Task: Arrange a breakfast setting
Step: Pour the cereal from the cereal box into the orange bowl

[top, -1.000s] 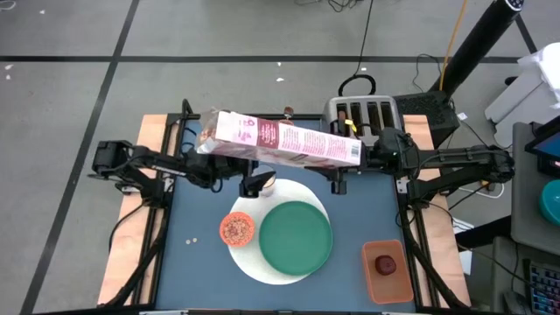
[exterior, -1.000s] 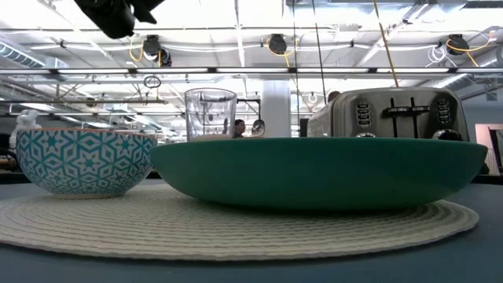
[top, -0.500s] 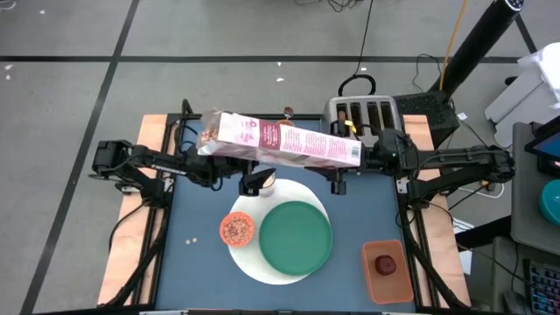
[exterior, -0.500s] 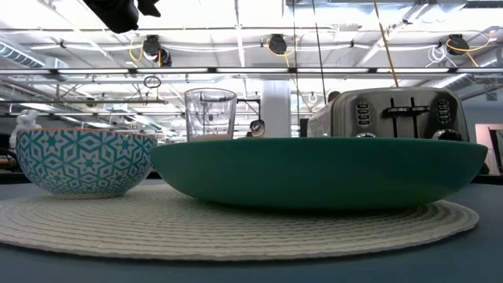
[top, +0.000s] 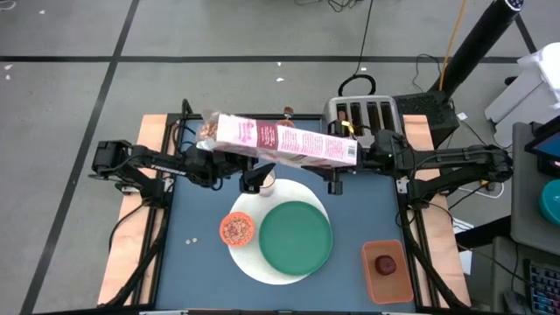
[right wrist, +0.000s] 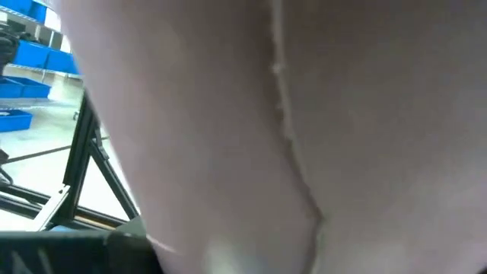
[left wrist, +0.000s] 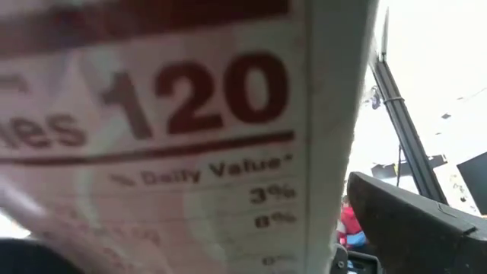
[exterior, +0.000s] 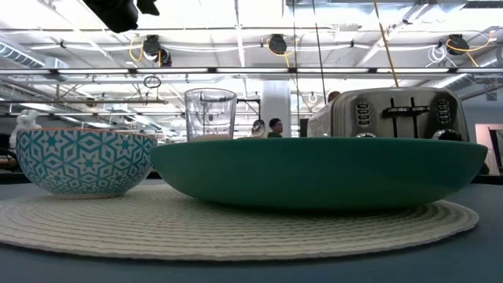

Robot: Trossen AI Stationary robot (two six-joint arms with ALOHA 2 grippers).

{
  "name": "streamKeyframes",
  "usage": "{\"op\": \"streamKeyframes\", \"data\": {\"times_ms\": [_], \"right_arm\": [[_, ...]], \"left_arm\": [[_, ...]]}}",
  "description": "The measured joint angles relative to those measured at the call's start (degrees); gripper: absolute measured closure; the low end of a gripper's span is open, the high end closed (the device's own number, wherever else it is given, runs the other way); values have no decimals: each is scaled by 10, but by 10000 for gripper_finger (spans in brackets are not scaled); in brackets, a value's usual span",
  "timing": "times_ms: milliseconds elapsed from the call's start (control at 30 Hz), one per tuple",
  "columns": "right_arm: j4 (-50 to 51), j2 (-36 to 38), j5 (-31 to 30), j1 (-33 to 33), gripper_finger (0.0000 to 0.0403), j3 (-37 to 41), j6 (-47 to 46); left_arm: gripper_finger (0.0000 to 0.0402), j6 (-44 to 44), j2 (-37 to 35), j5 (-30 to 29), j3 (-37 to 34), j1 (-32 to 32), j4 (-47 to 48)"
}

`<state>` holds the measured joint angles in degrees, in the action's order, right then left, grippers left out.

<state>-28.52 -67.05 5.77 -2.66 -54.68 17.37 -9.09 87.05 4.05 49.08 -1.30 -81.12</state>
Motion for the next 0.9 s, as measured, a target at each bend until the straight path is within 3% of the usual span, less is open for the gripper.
{"op": "streamKeyframes", "data": {"times_ms": [267,667,900], "right_arm": [[-5,-4,0,0,179,0,-2],[-5,-4,0,0,179,1,-17],[-5,-4,-2,0,179,1,-34]], "left_arm": [[17,-1,0,0,0,0,2],[185,-5,0,6,0,0,2],[215,-4,0,4,0,0,3]]}}
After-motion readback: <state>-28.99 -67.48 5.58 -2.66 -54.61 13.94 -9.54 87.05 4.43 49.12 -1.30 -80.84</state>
